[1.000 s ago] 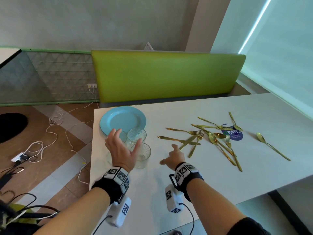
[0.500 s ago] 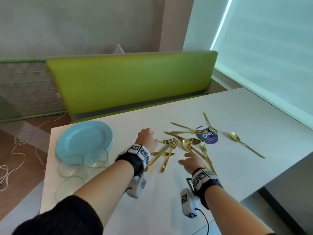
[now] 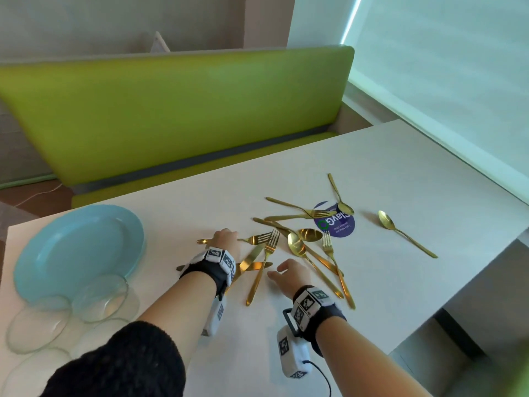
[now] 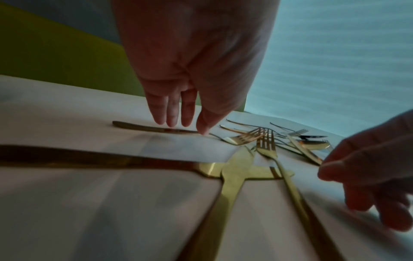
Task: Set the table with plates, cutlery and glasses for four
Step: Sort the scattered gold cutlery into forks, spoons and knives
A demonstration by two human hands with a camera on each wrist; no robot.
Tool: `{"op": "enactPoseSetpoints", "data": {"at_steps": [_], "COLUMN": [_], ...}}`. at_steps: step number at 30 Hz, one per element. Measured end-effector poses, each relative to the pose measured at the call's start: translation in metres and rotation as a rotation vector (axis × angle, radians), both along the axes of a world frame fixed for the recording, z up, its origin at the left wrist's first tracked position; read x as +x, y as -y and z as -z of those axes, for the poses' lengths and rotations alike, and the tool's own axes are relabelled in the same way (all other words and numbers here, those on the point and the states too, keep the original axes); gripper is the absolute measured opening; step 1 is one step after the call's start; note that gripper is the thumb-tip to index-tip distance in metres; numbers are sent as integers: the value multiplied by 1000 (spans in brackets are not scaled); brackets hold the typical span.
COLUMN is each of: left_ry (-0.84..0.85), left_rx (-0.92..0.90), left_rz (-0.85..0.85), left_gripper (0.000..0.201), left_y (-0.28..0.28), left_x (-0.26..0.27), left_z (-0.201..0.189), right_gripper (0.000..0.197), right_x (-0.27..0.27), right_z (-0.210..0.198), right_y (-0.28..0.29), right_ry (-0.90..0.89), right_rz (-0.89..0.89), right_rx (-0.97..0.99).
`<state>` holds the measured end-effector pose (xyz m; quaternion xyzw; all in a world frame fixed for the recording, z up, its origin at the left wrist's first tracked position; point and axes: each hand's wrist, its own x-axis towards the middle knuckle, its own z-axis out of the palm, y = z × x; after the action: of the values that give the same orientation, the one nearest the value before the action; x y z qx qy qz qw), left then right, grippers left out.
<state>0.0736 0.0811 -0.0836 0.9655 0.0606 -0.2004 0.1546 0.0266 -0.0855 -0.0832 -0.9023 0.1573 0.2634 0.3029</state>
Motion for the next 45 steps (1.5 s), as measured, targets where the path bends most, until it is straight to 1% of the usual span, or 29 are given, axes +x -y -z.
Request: {"op": "enactPoseSetpoints", "data": {"at_steps": [2, 5, 7, 9, 13, 16, 18, 21, 24, 25, 28, 29, 33, 35, 37, 39, 42, 43, 45], "left_ry": [36, 116, 149, 164, 159, 152, 179, 261, 295, 291, 241, 224, 143, 77, 21, 12, 1, -5, -10], "left_rx": [11, 6, -1, -1, 19, 20, -69, -313, -552, -614, -749, -791, -996, -1059, -1109, -1074, -1022, -1005, -979], "left_rz": [30, 34, 41, 54, 55, -25, -125, -268, -400, -436, -506, -518, -576, -585, -568, -515, -470, -461, -441], "left_gripper": [39, 40, 37, 34, 34, 32, 30, 24, 22, 22, 24, 24, 17, 13, 14, 18, 28, 26, 16], "left_y": [-3, -9, -12, -14, -14, -16, -20, -22, -20, -18, -9, -6, 11, 21, 29, 33, 34, 35, 37], "left_x": [2, 5, 6, 7, 8, 7, 7, 7, 6, 5, 1, -1, -8, -10, -14, -15, -14, -14, -15], "left_z": [7, 15, 17, 16, 9, 1, -5, -13, -18, -18, -20, -20, -31, -37, -43, -44, -33, -31, -33], "right_gripper": [38, 31, 35, 40, 36, 34, 33, 21, 16, 18, 38, 38, 24, 21, 22, 22, 18, 18, 18], "right_x": [2, 5, 6, 6, 6, 7, 7, 8, 7, 7, 11, 13, 25, 29, 31, 30, 26, 24, 23], "right_z": [3, 7, 10, 11, 12, 12, 11, 9, 3, 0, -13, -18, -41, -49, -53, -53, -50, -50, -50], "right_y": [-9, -21, -27, -30, -35, -35, -33, -27, -23, -21, -16, -15, -13, -13, -14, -15, -15, -14, -13], "right_ry": [-8, -4, -14, -18, 5, 1, -10, -31, -14, -2, 72, 100, 177, 182, 185, 187, 187, 191, 198], "right_rz": [19, 50, 55, 73, 116, 127, 123, 110, 106, 106, 98, 112, 150, 140, 121, 102, 91, 95, 100], "right_rx": [24, 19, -23, -47, -76, -113, -127, -117, -76, -57, 18, 67, 278, 355, 389, 408, 422, 420, 417]}}
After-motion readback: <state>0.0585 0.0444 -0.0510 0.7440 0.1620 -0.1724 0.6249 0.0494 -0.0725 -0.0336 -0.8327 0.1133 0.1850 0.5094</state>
